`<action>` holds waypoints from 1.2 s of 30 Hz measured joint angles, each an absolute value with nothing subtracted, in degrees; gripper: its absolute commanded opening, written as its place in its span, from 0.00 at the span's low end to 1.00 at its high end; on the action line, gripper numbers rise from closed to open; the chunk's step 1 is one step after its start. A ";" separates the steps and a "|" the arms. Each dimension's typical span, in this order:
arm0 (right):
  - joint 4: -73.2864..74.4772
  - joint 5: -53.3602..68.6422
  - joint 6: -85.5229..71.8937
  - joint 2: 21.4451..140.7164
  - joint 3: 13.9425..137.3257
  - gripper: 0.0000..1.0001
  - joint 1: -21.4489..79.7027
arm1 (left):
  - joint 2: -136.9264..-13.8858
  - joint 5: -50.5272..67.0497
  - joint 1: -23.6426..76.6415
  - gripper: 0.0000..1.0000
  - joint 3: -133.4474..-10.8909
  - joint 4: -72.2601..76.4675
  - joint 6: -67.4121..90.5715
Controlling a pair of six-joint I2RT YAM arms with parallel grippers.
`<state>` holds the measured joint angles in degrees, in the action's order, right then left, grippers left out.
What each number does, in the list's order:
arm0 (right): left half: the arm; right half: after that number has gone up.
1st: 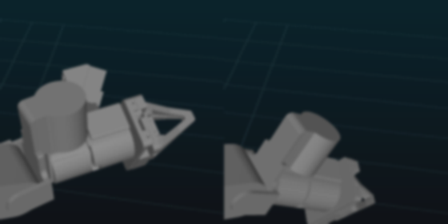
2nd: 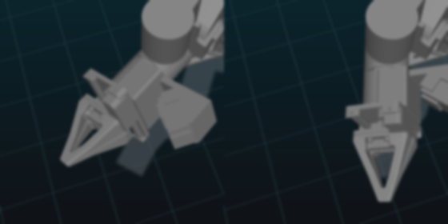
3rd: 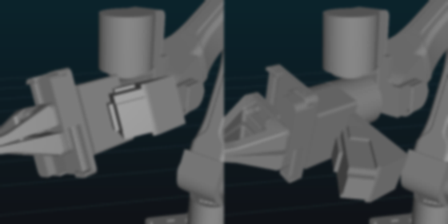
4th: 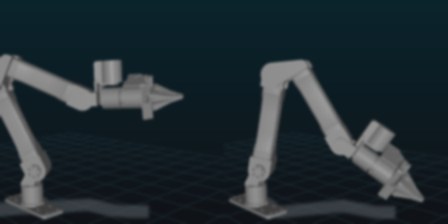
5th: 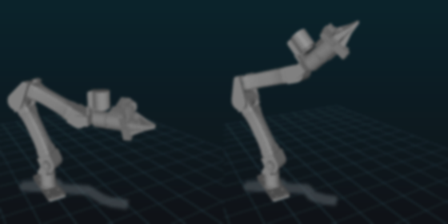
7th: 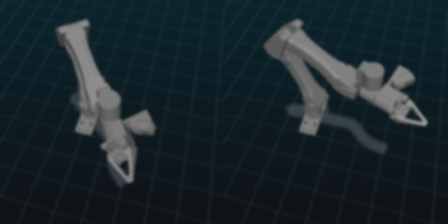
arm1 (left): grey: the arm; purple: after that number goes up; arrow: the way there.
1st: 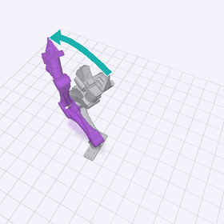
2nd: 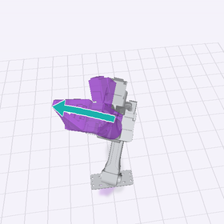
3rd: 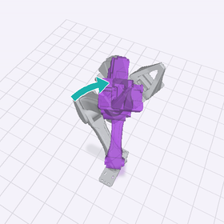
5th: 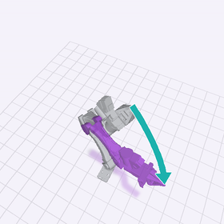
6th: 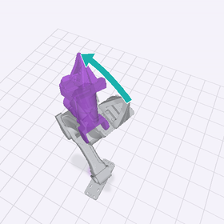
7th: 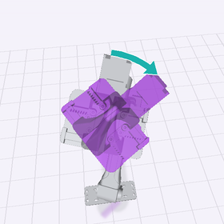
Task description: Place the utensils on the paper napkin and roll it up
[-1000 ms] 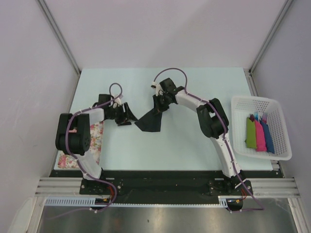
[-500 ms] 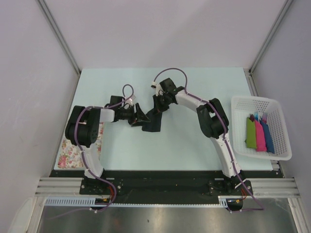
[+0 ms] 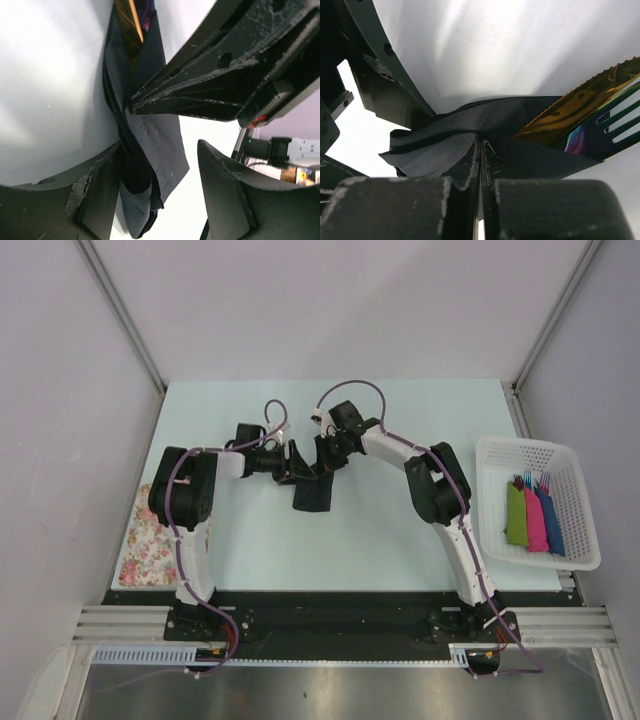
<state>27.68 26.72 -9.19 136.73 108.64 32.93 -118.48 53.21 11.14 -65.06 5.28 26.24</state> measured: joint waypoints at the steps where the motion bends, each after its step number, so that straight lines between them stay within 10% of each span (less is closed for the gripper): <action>1: 27.66 26.79 -9.17 136.73 108.62 0.01 32.91 | -118.69 53.84 11.11 0.66 -65.41 4.86 25.28; 21: 27.57 26.96 -9.34 136.73 108.62 0.01 32.86 | -117.86 64.38 5.19 0.64 -61.17 -7.31 18.33; 36: 27.55 26.98 -9.41 136.73 108.62 0.01 32.86 | -117.34 62.13 10.13 0.67 -58.17 10.68 35.70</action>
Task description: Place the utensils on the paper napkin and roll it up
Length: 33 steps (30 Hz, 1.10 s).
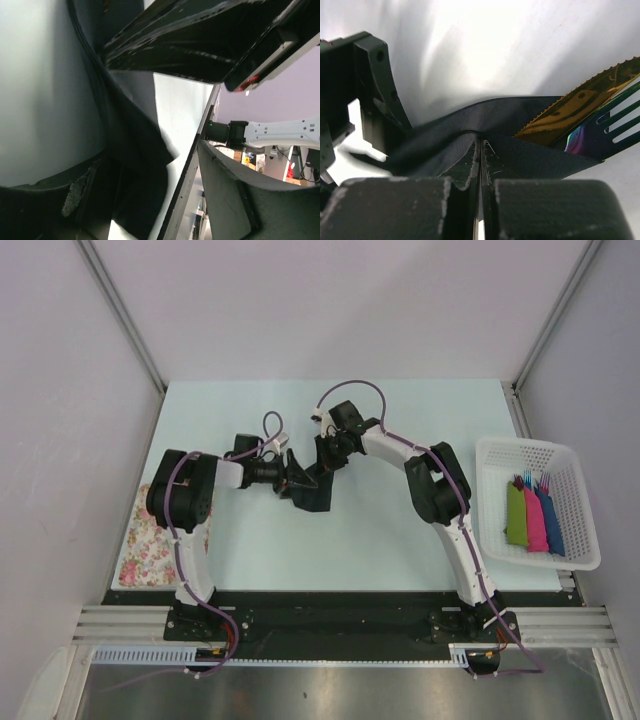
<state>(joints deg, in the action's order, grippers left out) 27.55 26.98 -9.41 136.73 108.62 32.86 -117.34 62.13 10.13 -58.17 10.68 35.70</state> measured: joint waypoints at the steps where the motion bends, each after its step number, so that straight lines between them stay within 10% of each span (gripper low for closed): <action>1: 27.55 26.98 -9.41 136.73 108.62 0.01 32.86 | -117.34 61.76 10.59 0.67 -58.17 11.42 36.21; 20: 27.53 26.98 -9.45 136.73 108.62 0.01 32.86 | -110.98 55.22 11.51 0.58 -62.02 0.34 24.40; 33: 27.53 27.00 -9.43 136.73 108.62 0.01 32.86 | -110.76 52.58 13.76 0.70 -64.90 -8.29 18.09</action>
